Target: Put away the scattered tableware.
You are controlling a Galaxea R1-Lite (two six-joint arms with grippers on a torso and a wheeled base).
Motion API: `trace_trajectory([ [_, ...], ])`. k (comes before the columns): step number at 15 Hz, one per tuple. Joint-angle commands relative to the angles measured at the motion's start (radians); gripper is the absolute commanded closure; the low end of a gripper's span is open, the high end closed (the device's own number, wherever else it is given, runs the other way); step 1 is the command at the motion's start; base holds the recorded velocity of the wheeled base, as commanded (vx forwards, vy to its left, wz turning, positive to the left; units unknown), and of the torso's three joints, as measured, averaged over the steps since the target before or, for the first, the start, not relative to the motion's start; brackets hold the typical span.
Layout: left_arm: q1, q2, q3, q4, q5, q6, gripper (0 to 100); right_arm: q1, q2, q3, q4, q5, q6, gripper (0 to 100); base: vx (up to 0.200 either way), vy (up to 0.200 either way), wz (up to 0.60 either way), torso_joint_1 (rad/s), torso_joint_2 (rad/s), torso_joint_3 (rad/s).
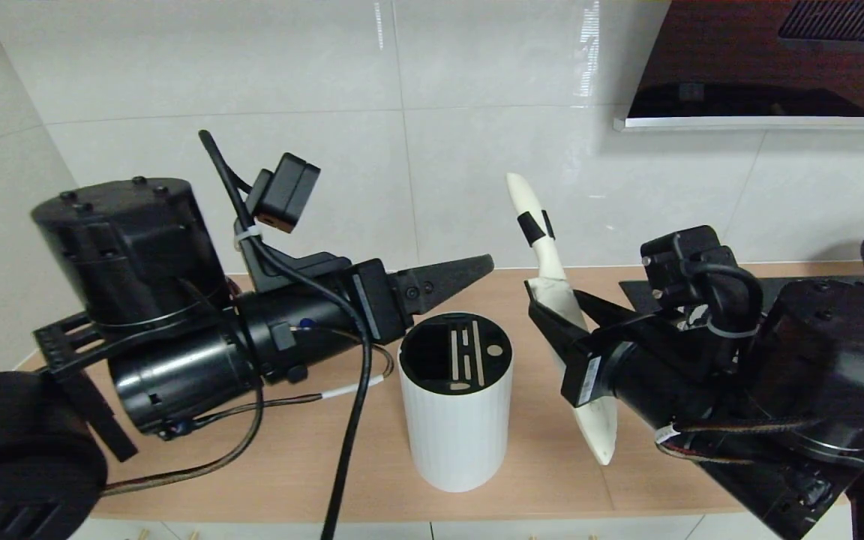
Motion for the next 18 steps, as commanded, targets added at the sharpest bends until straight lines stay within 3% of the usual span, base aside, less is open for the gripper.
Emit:
trace_trajectory([
  [1,-0.029,0.102,-0.014,-0.053,0.042,-0.003,0,0.023,0.019,0.008,-0.001,-0.001,0.0,100,0.0,0.0,0.0,0.0,0.0,0.0],
  [11,-0.063,0.213,-0.019,-0.215,0.058,-0.025,0,0.084,0.064,0.04,-0.024,0.003,0.006,100,0.0,0.0,0.0,0.0,0.0,0.0],
  [14,-0.063,0.216,-0.022,-0.217,0.059,-0.029,0,0.101,0.064,0.049,-0.033,0.003,0.005,100,0.0,0.0,0.0,0.0,0.0,0.0],
  [18,-0.063,0.217,-0.042,-0.217,0.062,-0.085,0,0.118,0.064,0.055,-0.033,0.002,0.005,100,0.0,0.0,0.0,0.0,0.0,0.0],
])
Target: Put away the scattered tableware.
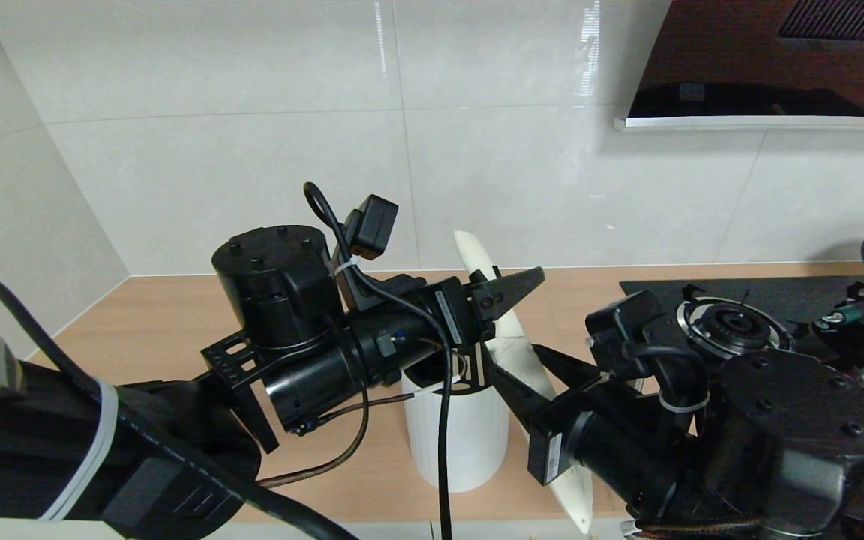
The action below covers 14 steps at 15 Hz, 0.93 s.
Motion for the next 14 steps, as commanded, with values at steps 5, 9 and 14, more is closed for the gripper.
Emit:
trace_trajectory([
  [5,0.0,0.016,-0.004,0.0,0.003,-0.001,0,0.004,0.002,0.006,0.0,0.0,0.0,100,0.0,0.0,0.0,0.0,0.0,0.0],
  [9,0.0,0.018,-0.004,-0.002,0.0,-0.001,100,0.004,0.001,0.006,-0.002,-0.002,0.0,100,0.0,0.0,0.0,0.0,0.0,0.0],
  [14,0.002,0.019,-0.004,-0.002,0.002,-0.001,100,0.004,-0.001,0.005,0.0,-0.004,0.0,100,0.0,0.0,0.0,0.0,0.0,0.0],
])
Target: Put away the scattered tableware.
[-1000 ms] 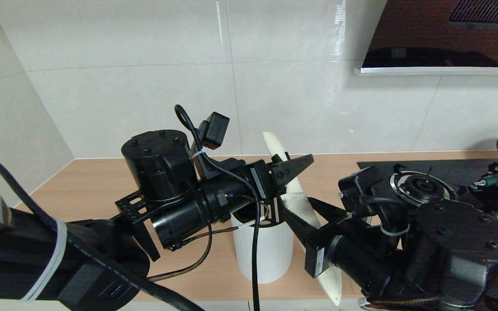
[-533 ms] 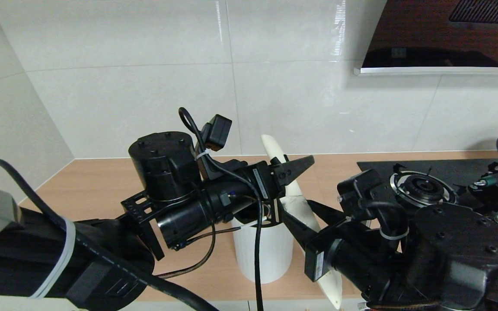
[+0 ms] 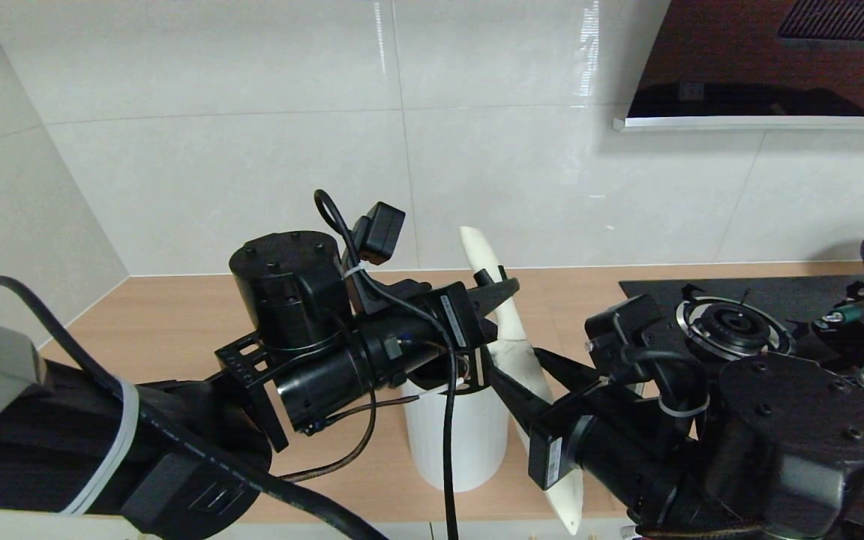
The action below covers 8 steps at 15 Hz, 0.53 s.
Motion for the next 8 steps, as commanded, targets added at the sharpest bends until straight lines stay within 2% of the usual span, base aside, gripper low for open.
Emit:
trace_trajectory([
  [1,0.0,-0.003,0.0,-0.001,0.001,0.0,100,-0.001,-0.001,-0.001,-0.001,0.0,0.0,100,0.0,0.0,0.0,0.0,0.0,0.0],
  [8,0.001,-0.004,0.0,-0.017,0.001,0.0,100,-0.003,-0.001,-0.004,-0.001,-0.003,0.0,100,0.0,0.0,0.0,0.0,0.0,0.0],
])
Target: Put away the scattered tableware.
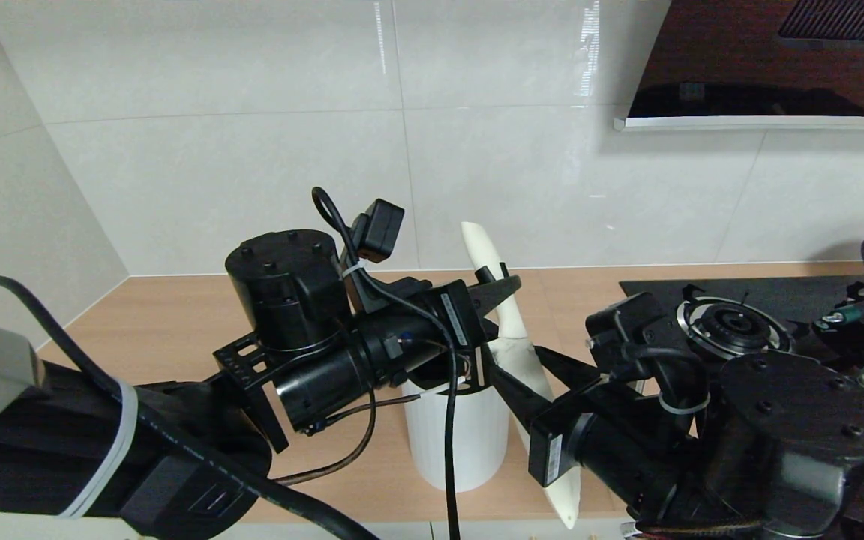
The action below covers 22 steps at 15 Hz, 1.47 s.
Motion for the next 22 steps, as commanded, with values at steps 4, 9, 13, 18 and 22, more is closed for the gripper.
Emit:
trace_trajectory([
  [4,0.0,-0.004,0.0,-0.002,0.0,0.0,100,0.0,-0.001,-0.001,0.003,-0.023,-0.001,0,0.0,0.0,0.0,0.0,0.0,0.0],
  [9,0.0,-0.012,0.0,-0.002,0.0,0.0,100,0.0,-0.007,-0.003,0.001,-0.023,-0.001,0,0.0,0.0,0.0,0.0,0.0,0.0],
  [13,0.069,-0.104,0.0,-0.035,0.02,0.061,100,-0.108,-0.108,0.002,0.013,-0.012,-0.013,0,0.0,0.0,0.0,0.0,0.0,0.0],
  [18,0.169,-0.226,0.008,-0.037,0.051,0.329,100,-0.218,-0.198,0.0,0.136,0.026,-0.038,0,0.0,0.0,0.0,0.0,0.0,0.0],
  [22,0.169,-0.294,0.058,-0.037,0.054,0.5,100,-0.236,-0.186,0.0,0.138,0.028,-0.038,0,0.0,0.0,0.0,0.0,0.0,0.0],
])
